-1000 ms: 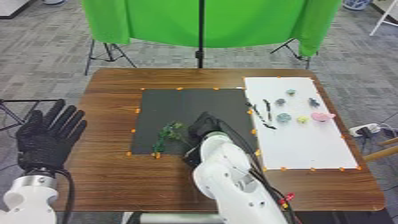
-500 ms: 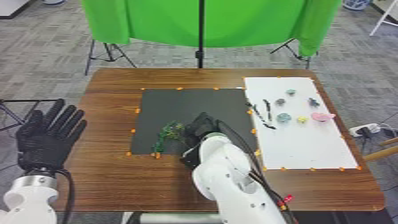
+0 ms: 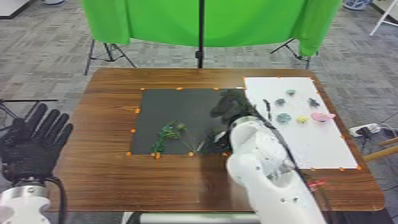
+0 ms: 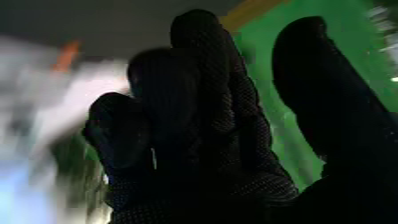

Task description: Arrange flowers

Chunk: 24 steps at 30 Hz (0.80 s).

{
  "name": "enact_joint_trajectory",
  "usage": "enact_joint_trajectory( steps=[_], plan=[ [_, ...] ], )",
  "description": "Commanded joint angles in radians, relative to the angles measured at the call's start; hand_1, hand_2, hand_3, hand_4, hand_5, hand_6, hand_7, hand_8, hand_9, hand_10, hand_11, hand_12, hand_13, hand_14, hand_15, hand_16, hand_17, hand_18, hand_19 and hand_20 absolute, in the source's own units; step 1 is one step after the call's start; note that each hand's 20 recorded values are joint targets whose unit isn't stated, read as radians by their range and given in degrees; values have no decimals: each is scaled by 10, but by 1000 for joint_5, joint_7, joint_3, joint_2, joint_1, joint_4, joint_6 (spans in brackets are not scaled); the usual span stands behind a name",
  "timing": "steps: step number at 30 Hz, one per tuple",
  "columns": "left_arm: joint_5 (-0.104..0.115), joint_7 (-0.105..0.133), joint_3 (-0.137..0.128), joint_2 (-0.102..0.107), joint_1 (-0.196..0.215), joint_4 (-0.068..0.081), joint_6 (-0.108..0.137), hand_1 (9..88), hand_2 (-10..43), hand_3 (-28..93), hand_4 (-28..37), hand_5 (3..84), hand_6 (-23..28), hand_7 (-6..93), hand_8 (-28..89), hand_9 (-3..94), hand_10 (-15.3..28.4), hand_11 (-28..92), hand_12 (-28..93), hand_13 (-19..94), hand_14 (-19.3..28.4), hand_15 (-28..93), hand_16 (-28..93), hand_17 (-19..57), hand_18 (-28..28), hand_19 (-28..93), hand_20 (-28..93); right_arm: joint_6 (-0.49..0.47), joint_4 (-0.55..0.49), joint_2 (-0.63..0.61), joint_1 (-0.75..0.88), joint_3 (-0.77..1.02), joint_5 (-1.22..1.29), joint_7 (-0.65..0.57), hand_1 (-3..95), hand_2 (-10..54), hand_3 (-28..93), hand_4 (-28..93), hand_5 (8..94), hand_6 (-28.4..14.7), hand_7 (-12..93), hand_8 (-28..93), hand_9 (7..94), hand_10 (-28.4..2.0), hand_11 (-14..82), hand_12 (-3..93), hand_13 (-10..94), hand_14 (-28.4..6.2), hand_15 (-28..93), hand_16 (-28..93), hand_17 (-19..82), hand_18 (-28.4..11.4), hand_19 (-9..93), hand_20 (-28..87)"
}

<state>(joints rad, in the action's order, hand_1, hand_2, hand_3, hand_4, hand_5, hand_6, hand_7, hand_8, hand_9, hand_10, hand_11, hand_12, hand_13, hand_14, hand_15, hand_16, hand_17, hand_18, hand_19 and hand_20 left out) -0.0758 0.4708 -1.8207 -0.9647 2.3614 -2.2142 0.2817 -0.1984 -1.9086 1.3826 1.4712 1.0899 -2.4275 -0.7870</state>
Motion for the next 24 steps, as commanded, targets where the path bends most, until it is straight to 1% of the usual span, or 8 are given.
enact_joint_trajectory(
  steps=[1, 5, 8, 14, 18, 20, 23, 24],
  plan=[
    [4, 1, -2, -22, 24, -4, -10, 229, 119, 797, -283, 399, 63, 106, -103, 356, 125, 136, 82, 289, 118, 137, -14, -44, 114, 273, 111, 21, 184, -166, -128, 55, -85, -26, 393, -95, 702, -243, 685, -75, 161, -78, 740, -193, 302, 236, 737, -118, 633, 305, 516, -211, 932, 480],
    [2, -2, -5, -26, 20, -5, -6, 228, 118, 796, -283, 399, 64, 106, -102, 356, 124, 137, 82, 290, 118, 138, -14, -44, 114, 274, 112, -19, 239, -215, -151, 31, -118, 1, 371, -95, 688, -275, 685, -75, 175, -79, 723, -197, 283, 228, 718, -124, 648, 305, 506, -215, 932, 503],
    [33, 0, -5, -35, 14, -6, -14, 229, 117, 795, -283, 398, 66, 105, -102, 356, 124, 138, 83, 290, 117, 138, -14, -44, 114, 275, 112, -56, 258, -232, -160, 21, -101, 8, 376, -95, 664, -281, 678, -81, 166, -83, 717, -198, 216, 198, 714, -121, 645, 296, 503, -215, 932, 512],
    [23, 1, -1, -35, 17, -6, -12, 229, 116, 795, -283, 398, 67, 105, -102, 357, 126, 140, 83, 291, 118, 142, -14, -44, 115, 277, 113, -87, 290, -238, -168, -6, -98, 43, 401, -95, 620, -282, 662, -78, 170, -80, 665, -205, 134, 167, 707, -112, 602, 275, 489, -214, 932, 511],
    [19, -6, 4, -37, 14, -3, -13, 229, 116, 794, -283, 399, 68, 105, -101, 356, 128, 141, 84, 291, 118, 141, -15, -43, 115, 276, 112, -100, 315, -231, -169, -28, -93, 75, 457, -95, 486, -283, 655, -76, 183, -78, 650, -206, 117, 161, 707, -109, 593, 267, 483, -211, 932, 509],
    [20, -10, 12, -39, 6, 0, -11, 229, 116, 795, -283, 399, 68, 105, -101, 356, 128, 140, 83, 291, 118, 141, -15, -41, 114, 274, 111, -104, 339, -226, -171, -45, -119, 96, 551, -95, 316, -283, 649, -73, 195, -81, 649, -197, 117, 160, 710, -105, 588, 261, 482, -209, 932, 508],
    [18, -18, 20, -40, 2, 1, -12, 229, 116, 794, -283, 399, 68, 105, -101, 356, 128, 140, 83, 291, 118, 142, -15, -40, 113, 271, 110, -100, 375, -211, -165, -61, -148, 110, 680, -95, 97, -194, 642, -65, 216, -86, 655, -186, 117, 161, 726, -93, 574, 263, 482, -206, 932, 508],
    [17, -21, 23, -40, -2, 3, -13, 230, 117, 794, -283, 399, 68, 105, -101, 356, 128, 140, 83, 290, 118, 142, -15, -40, 113, 271, 110, -88, 389, -204, -159, -62, -166, 114, 680, -95, 162, -238, 642, -61, 229, -91, 662, -181, 121, 162, 732, -89, 572, 263, 485, -203, 932, 505]
  ],
)
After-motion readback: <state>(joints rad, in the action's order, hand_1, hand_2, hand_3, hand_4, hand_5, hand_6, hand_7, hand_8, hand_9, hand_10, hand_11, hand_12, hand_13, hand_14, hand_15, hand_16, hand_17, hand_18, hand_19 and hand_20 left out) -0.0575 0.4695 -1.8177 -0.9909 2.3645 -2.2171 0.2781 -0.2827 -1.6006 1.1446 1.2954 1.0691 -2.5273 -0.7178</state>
